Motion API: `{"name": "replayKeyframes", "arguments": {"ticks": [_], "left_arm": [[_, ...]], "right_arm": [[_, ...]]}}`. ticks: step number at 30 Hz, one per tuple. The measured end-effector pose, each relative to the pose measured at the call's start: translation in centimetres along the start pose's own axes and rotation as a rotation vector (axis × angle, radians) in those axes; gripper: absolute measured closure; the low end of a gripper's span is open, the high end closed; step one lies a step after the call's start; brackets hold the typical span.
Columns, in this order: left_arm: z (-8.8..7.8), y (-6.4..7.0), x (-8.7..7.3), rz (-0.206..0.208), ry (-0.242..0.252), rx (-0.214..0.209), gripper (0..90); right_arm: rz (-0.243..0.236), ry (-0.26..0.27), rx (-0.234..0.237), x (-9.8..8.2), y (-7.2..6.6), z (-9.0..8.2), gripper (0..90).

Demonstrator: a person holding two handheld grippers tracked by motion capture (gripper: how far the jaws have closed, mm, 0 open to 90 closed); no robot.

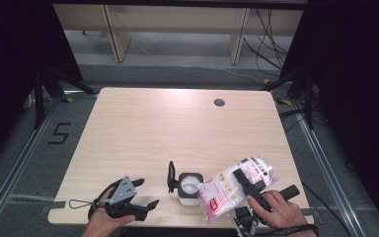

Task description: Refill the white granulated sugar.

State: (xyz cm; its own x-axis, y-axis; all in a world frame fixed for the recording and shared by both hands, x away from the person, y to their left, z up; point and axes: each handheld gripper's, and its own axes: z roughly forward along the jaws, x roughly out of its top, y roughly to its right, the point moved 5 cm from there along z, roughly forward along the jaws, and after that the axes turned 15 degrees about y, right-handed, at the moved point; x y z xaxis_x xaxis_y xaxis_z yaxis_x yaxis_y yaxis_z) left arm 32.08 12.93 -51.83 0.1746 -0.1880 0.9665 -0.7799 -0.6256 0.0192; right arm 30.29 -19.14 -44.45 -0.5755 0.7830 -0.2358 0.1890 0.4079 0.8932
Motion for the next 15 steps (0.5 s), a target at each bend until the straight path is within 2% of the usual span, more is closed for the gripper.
{"name": "replayKeyframes", "arguments": {"ticks": [1, 3, 4, 7, 9, 11, 12, 13, 15], "left_arm": [[-0.01, -0.06, 0.02, 0.013, -0.001, 0.000, 15.9], [0.02, -0.04, 0.01, 0.010, 0.001, -0.002, 15.9], [0.00, -0.05, 0.02, 0.011, -0.001, 0.000, 15.9], [0.00, -0.05, 0.01, 0.011, -0.001, 0.000, 15.9], [0.01, -0.06, 0.01, 0.011, -0.001, -0.001, 15.9], [0.01, 0.08, -0.04, -0.012, -0.001, 0.008, 15.9], [0.01, 0.03, -0.02, -0.001, -0.001, 0.004, 15.9], [0.04, -0.03, 0.01, 0.010, 0.003, -0.002, 15.9], [0.01, -0.06, 0.01, 0.011, -0.001, 0.000, 15.9]], "right_arm": [[-0.029, 0.016, -0.002, 0.08, 0.26, 0.13, 49.1], [-0.036, 0.017, 0.004, 0.11, 0.33, 0.06, 49.0], [-0.027, 0.018, -0.006, 0.13, 0.34, 0.07, 49.0], [-0.019, 0.007, 0.003, 0.17, 0.22, 0.03, 49.1], [-0.045, 0.017, -0.001, 0.13, 0.36, 0.08, 49.1], [-0.048, 0.013, 0.000, 0.14, 0.37, 0.07, 49.1], [-0.015, 0.003, 0.001, 0.19, 0.18, 0.01, 49.1], [-0.033, 0.003, 0.007, 0.17, 0.28, 0.01, 49.2], [-0.024, 0.001, 0.003, 0.15, 0.26, -0.01, 49.2]]}}
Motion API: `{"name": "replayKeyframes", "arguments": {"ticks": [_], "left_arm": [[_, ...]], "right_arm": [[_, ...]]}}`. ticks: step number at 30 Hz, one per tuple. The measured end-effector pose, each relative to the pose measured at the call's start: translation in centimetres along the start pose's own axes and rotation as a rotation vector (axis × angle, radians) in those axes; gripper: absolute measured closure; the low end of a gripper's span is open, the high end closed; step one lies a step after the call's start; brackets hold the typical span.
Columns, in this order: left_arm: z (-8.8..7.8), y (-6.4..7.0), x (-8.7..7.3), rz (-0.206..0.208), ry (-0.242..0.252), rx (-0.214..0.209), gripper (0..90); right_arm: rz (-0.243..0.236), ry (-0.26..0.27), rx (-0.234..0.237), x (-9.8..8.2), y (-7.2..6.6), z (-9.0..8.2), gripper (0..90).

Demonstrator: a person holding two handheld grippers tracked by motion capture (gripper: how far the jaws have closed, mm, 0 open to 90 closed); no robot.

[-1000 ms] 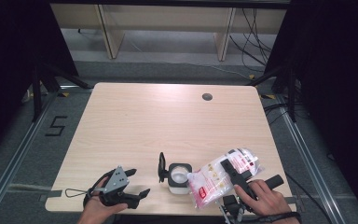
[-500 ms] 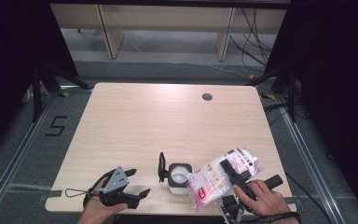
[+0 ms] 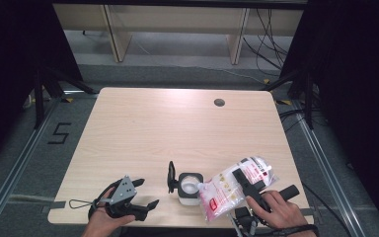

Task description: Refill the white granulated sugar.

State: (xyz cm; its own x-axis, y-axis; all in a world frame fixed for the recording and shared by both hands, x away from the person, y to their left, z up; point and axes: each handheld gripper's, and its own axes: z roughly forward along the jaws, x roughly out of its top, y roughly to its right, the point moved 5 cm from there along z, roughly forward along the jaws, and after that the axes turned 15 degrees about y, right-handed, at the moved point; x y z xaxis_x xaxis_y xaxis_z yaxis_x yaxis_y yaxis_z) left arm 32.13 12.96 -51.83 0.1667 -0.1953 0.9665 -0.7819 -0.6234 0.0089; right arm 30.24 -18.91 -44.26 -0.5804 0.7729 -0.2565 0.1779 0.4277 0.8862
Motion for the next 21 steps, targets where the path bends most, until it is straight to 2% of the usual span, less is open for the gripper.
{"name": "replayKeyframes", "arguments": {"ticks": [1, 2, 3, 5, 7, 8, 10, 11, 12, 14, 15, 16, 17, 18, 19, 21], "left_arm": [[0.00, 0.17, -0.06, -0.030, 0.001, 0.011, 15.9], [-0.01, 0.14, -0.05, -0.025, 0.001, 0.009, 15.9], [-0.01, 0.10, -0.03, -0.017, 0.001, 0.006, 15.9], [0.02, 0.17, -0.06, -0.029, 0.002, 0.013, 15.9], [0.00, 0.00, 0.00, 0.004, 0.001, 0.001, 15.9], [-0.01, 0.01, 0.01, 0.000, 0.001, -0.004, 15.9], [-0.02, 0.08, -0.01, -0.019, 0.005, 0.010, 15.9], [-0.04, 0.00, 0.02, -0.007, 0.005, 0.008, 15.9], [-0.04, 0.00, 0.01, -0.007, 0.005, 0.008, 15.9], [0.00, 0.14, -0.05, -0.028, 0.004, 0.007, 15.9], [-0.01, 0.13, -0.05, -0.029, 0.002, 0.006, 15.9], [-0.01, 0.13, -0.04, -0.028, 0.002, 0.006, 15.9], [-0.01, 0.15, -0.04, -0.027, 0.005, 0.010, 15.9], [-0.03, 0.08, -0.01, -0.015, 0.005, 0.009, 15.9], [-0.03, 0.09, -0.01, -0.018, 0.005, 0.010, 15.9], [-0.05, 0.03, 0.01, -0.012, 0.005, 0.009, 15.9]], "right_arm": [[0.001, -0.001, -0.001, -0.02, 0.02, -0.02, 49.2], [-0.016, 0.011, -0.005, -0.03, 0.19, 0.00, 49.2], [0.009, 0.003, -0.007, -0.07, 0.04, -0.09, 49.2], [-0.005, 0.015, -0.016, -0.06, 0.27, -0.05, 49.2], [-0.007, 0.001, -0.006, -0.07, 0.11, -0.06, 49.2], [-0.032, -0.003, -0.003, -0.03, 0.22, -0.03, 49.3], [-0.022, 0.012, 0.003, -0.06, 0.11, 0.02, 49.3], [-0.009, 0.002, 0.000, -0.09, -0.01, -0.06, 49.3], [-0.026, -0.002, -0.001, -0.03, 0.14, -0.08, 49.3], [-0.001, 0.015, -0.010, -0.03, 0.18, -0.05, 49.4], [-0.006, 0.012, -0.008, -0.04, 0.14, -0.07, 49.4], [0.012, -0.019, -0.011, 0.00, -0.15, -0.15, 49.5], [-0.027, -0.035, 0.009, 0.07, 0.01, -0.19, 49.5], [-0.036, -0.007, -0.001, 0.18, 0.21, -0.04, 49.6], [-0.004, 0.001, -0.005, 0.13, 0.02, -0.05, 49.6], [-0.019, 0.014, -0.004, 0.18, 0.15, 0.07, 49.7]]}}
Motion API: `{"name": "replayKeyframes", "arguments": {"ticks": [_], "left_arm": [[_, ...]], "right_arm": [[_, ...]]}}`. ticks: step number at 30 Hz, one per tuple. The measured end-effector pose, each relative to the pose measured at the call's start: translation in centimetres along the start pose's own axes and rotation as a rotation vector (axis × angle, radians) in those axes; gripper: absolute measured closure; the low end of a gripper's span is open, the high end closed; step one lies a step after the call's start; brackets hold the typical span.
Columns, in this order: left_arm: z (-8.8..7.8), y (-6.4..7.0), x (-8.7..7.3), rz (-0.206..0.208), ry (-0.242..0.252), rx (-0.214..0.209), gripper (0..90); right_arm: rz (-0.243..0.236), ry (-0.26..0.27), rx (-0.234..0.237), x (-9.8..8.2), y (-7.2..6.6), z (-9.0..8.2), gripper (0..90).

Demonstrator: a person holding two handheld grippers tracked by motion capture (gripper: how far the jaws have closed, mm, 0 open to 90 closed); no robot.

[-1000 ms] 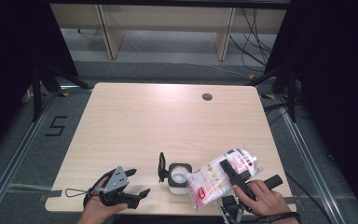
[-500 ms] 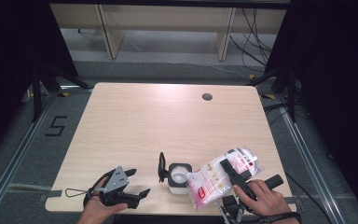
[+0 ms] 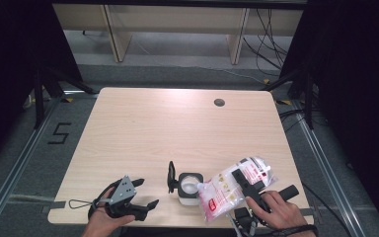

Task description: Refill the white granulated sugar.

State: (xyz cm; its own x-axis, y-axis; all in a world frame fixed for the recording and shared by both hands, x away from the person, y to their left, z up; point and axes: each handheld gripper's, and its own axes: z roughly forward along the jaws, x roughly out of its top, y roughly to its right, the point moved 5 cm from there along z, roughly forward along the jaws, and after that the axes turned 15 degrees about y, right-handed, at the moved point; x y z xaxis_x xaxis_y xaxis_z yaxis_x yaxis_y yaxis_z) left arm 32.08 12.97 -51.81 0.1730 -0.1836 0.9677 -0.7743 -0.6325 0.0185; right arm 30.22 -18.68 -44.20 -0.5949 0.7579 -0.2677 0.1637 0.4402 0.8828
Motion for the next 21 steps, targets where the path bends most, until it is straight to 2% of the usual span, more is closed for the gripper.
{"name": "replayKeyframes", "arguments": {"ticks": [2, 3, 5, 7, 11, 13, 15, 16, 18, 20, 21], "left_arm": [[0.00, 0.04, -0.01, -0.005, 0.000, 0.001, 15.9], [0.01, 0.04, -0.01, -0.004, 0.000, 0.000, 15.9], [0.03, 0.11, -0.04, -0.013, -0.001, 0.000, 15.9], [0.01, 0.06, -0.02, -0.005, 0.000, 0.000, 15.9], [0.01, 0.05, -0.02, -0.006, 0.000, 0.001, 15.9], [0.01, 0.06, -0.02, -0.005, -0.001, 0.001, 15.9], [0.01, 0.05, -0.01, -0.005, 0.000, 0.001, 15.9], [0.01, 0.05, -0.01, -0.005, 0.000, 0.001, 15.9], [0.04, 0.05, -0.02, -0.006, 0.004, 0.000, 15.9], [0.00, 0.04, 0.00, -0.004, 0.000, 0.001, 15.9], [0.04, 0.05, -0.01, -0.006, 0.004, 0.000, 15.9]], "right_arm": [[0.032, -0.009, -0.002, -0.09, -0.28, -0.07, 49.8], [0.031, -0.011, 0.001, -0.15, -0.33, -0.12, 49.8], [-0.002, 0.007, 0.005, -0.21, -0.05, 0.06, 49.8], [0.029, 0.002, 0.001, -0.26, -0.24, 0.01, 49.8], [0.025, 0.005, -0.001, -0.29, -0.29, 0.02, 49.9], [0.054, -0.005, -0.006, -0.27, -0.41, -0.11, 49.9], [0.018, 0.009, -0.009, -0.18, -0.06, -0.02, 49.9], [0.045, -0.002, -0.001, -0.21, -0.26, -0.11, 50.0], [0.020, 0.012, -0.007, -0.17, 0.00, -0.07, 50.0], [0.025, 0.011, -0.002, -0.18, -0.10, -0.06, 50.0], [0.049, -0.001, 0.001, -0.20, -0.28, -0.11, 50.0]]}}
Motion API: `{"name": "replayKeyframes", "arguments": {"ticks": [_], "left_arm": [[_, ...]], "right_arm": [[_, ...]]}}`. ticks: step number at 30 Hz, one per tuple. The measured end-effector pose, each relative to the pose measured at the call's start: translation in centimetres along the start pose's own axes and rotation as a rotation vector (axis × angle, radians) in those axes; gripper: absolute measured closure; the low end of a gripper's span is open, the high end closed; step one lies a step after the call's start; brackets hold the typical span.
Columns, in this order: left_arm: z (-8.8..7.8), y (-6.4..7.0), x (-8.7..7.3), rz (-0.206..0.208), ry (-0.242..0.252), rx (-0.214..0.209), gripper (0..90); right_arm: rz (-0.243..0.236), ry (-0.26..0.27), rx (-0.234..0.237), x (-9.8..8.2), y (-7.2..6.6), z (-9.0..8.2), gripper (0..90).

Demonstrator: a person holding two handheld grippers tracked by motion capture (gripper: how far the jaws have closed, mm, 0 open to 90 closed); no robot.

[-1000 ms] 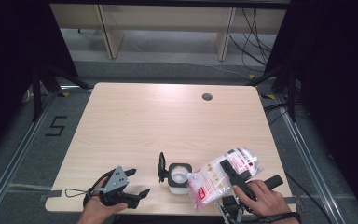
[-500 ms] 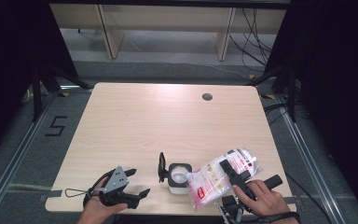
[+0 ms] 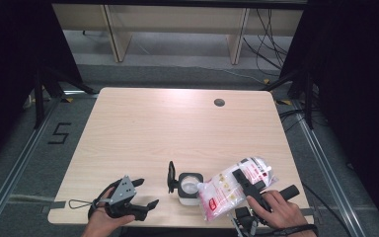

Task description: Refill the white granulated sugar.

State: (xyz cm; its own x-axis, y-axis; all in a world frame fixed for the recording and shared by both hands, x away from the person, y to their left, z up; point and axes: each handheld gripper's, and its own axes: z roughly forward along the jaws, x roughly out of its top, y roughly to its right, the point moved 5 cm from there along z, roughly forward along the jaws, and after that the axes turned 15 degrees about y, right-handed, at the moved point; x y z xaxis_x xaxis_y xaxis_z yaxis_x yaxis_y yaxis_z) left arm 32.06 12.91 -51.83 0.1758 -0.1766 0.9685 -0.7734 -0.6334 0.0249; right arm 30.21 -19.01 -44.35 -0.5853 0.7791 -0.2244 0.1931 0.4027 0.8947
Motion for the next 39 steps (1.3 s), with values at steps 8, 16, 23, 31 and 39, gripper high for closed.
{"name": "replayKeyframes", "arguments": {"ticks": [8, 16, 23, 31, 39], "left_arm": [[-0.03, -0.01, 0.00, 0.002, -0.004, 0.001, 15.9], [-0.03, -0.01, -0.01, 0.002, -0.004, 0.001, 15.9], [-0.02, -0.02, -0.02, 0.002, -0.003, 0.001, 15.9], [0.00, 0.05, -0.05, -0.009, -0.007, -0.004, 15.9], [-0.04, -0.02, 0.01, 0.002, -0.003, 0.001, 15.9]], "right_arm": [[0.007, 0.019, -0.005, -0.17, 0.03, 0.06, 50.1], [0.022, 0.007, -0.004, -0.16, -0.09, -0.08, 50.1], [0.001, 0.020, 0.007, -0.04, 0.04, 0.03, 50.2], [-0.009, 0.014, 0.000, 0.03, 0.24, -0.08, 50.2], [-0.017, 0.013, 0.006, 0.09, 0.18, 0.03, 50.3]]}}
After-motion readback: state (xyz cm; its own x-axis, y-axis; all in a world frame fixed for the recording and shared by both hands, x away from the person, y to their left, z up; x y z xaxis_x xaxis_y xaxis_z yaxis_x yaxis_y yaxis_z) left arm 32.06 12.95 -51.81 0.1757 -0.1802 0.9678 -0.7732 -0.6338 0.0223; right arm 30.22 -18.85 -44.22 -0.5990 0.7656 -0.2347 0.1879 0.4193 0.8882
